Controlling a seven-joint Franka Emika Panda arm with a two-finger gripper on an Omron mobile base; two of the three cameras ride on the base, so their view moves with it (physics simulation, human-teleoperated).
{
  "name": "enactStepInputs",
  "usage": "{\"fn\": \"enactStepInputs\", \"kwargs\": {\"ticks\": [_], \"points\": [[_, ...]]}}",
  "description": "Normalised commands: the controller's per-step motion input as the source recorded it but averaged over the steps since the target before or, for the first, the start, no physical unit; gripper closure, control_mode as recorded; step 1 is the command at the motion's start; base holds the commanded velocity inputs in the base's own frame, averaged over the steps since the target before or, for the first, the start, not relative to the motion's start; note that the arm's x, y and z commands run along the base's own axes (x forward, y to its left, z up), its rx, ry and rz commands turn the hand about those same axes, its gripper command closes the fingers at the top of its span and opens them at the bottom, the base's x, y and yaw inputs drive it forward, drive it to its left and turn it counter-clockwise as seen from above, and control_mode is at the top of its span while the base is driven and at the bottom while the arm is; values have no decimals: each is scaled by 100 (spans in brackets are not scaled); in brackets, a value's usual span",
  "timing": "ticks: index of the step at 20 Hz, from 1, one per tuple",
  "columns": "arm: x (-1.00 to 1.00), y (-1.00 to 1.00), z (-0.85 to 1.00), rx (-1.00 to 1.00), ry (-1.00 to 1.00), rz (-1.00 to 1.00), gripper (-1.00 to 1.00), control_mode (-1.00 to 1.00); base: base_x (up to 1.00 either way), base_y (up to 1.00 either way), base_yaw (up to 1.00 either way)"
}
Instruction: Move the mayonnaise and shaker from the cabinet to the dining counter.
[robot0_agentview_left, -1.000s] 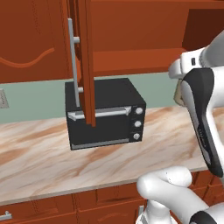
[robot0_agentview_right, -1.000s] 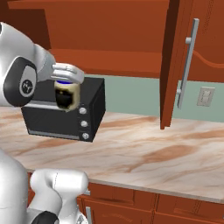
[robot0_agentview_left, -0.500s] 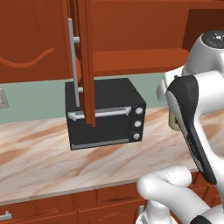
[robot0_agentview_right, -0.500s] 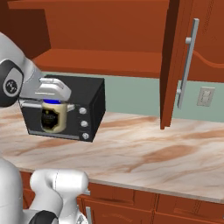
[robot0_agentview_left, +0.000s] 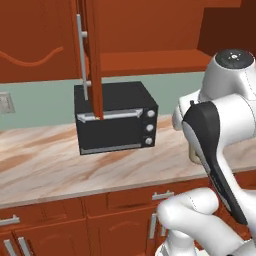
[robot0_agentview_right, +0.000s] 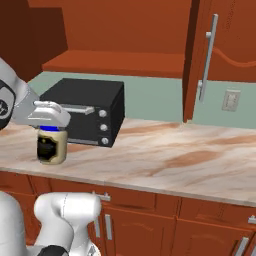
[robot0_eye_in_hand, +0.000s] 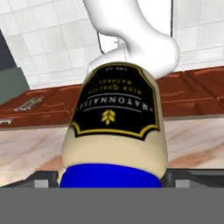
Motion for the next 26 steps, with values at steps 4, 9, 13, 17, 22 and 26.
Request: {"fn": "enactStepInputs", "kwargs": {"ticks": [4,9,13,17,22,26], "points": [[0,0,0,0,0,0,100,100,-100,0,0],[0,0,0,0,0,0,100,100,-72,31,25],[0,0,0,0,0,0,100,100,-25,46,59],[0,0,0,0,0,0,100,100,-1,43,78],[0,0,0,0,0,0,100,100,0,36,83],[0,0,0,0,0,0,100,100,0,29,85]]}}
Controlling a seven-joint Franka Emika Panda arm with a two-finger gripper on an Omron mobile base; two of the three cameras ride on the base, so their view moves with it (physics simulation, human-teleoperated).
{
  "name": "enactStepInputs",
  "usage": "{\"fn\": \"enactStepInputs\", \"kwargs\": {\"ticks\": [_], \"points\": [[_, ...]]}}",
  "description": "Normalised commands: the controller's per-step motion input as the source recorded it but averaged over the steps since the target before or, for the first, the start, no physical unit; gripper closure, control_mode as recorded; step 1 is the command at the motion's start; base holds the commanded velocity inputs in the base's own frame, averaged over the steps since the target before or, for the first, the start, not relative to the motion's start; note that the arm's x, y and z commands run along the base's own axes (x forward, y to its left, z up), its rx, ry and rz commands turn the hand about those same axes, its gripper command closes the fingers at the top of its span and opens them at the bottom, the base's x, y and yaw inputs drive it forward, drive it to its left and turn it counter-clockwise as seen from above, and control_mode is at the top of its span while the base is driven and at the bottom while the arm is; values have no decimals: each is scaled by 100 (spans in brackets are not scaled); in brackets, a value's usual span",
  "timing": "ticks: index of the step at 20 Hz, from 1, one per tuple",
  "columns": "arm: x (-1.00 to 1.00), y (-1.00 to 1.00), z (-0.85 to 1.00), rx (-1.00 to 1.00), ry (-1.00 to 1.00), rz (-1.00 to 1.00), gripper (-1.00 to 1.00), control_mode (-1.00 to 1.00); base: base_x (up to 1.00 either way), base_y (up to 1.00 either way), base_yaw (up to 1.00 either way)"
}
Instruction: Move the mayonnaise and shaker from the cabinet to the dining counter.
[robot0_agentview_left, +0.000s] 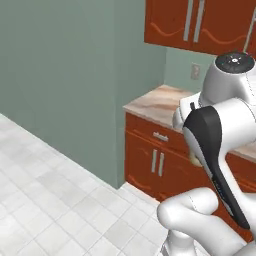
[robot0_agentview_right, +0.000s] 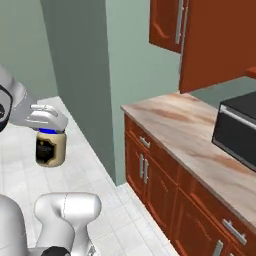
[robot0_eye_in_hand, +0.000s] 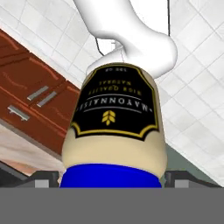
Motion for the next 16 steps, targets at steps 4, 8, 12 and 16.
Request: {"fn": "enactStepInputs", "kwargs": {"ticks": [4,8,12,16], "points": [[0,0,0,0,0,0,100,100,2,21,81],[0,0,0,0,0,0,100,100,36,6,69],[0,0,0,0,0,0,100,100,93,0,43],[0,0,0,0,0,0,100,100,100,0,26]]}}
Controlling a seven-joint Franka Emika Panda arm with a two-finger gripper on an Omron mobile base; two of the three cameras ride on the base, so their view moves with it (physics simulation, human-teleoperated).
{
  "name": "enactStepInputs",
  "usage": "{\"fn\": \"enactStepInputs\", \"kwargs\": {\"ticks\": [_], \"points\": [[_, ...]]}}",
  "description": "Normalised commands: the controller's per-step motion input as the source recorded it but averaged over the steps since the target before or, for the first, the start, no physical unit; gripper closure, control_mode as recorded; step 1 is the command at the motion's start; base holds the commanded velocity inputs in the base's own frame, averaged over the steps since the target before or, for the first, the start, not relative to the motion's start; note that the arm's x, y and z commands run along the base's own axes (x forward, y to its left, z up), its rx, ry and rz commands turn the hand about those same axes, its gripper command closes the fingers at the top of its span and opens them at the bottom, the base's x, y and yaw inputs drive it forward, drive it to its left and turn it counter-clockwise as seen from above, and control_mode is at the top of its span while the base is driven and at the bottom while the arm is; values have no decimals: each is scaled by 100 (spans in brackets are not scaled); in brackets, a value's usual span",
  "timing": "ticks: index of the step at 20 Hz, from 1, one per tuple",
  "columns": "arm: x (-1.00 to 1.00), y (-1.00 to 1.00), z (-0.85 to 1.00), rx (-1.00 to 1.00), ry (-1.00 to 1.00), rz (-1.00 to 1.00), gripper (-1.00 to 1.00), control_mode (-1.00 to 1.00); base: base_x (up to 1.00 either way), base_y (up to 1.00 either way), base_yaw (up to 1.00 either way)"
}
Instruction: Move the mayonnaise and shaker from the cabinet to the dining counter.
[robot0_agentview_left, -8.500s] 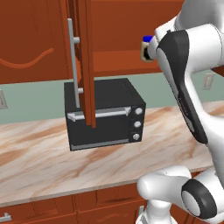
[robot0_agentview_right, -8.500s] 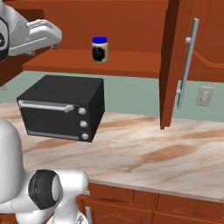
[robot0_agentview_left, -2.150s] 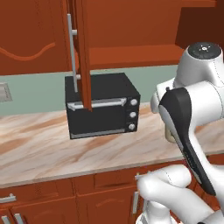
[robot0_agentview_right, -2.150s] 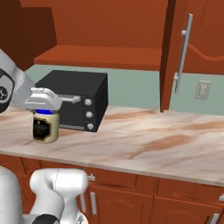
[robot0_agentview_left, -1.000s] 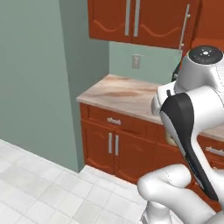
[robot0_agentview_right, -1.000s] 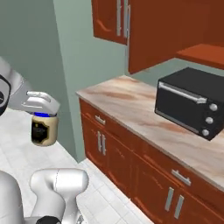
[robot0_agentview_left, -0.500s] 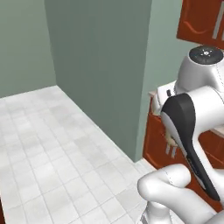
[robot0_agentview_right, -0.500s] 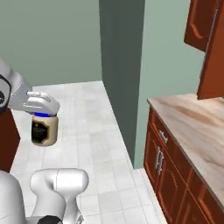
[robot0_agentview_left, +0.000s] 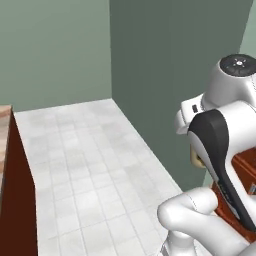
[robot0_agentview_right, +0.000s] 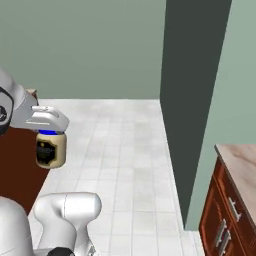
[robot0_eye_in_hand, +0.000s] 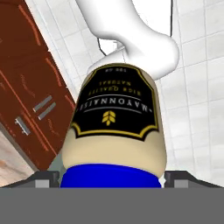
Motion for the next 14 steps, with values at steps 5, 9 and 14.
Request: {"fn": "enactStepInputs", "kwargs": {"ticks": [5,9,14], "points": [[0,0,0,0,0,0,100,100,100,0,16],[0,0,0,0,0,0,100,100,100,0,14],[0,0,0,0,0,0,100,100,100,0,16]]}}
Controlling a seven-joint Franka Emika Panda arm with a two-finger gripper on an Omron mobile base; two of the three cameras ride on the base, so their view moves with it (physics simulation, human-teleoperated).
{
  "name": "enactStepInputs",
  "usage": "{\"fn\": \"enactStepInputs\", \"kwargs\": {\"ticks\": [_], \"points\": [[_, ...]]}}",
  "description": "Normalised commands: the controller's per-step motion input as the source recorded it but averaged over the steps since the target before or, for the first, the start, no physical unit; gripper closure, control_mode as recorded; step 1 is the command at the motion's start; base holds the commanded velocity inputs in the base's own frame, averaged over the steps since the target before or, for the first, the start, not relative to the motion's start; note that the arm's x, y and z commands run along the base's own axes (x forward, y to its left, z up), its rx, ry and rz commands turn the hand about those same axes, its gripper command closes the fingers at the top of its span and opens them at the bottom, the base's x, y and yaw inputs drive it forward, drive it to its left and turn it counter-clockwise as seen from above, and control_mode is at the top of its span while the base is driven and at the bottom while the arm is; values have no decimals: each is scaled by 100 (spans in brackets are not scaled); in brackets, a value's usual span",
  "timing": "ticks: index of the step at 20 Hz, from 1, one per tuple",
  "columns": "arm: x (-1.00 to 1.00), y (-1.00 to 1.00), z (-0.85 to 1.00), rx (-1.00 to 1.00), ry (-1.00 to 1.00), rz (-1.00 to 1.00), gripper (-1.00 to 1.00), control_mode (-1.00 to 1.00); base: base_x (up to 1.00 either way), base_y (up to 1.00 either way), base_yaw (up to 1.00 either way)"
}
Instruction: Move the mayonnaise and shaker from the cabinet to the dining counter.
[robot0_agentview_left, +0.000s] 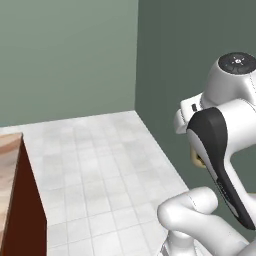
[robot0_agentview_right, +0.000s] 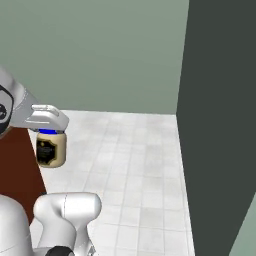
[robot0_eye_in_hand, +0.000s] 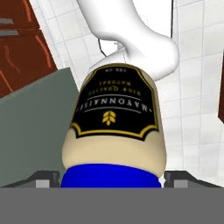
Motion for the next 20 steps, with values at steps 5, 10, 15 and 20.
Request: {"fn": "enactStepInputs", "kwargs": {"ticks": [5,10,15,20], "points": [[0,0,0,0,0,0,100,100,100,0,17],[0,0,0,0,0,0,100,100,100,0,20],[0,0,0,0,0,0,100,100,100,0,21],[0,0,0,0,0,0,100,100,100,0,20]]}}
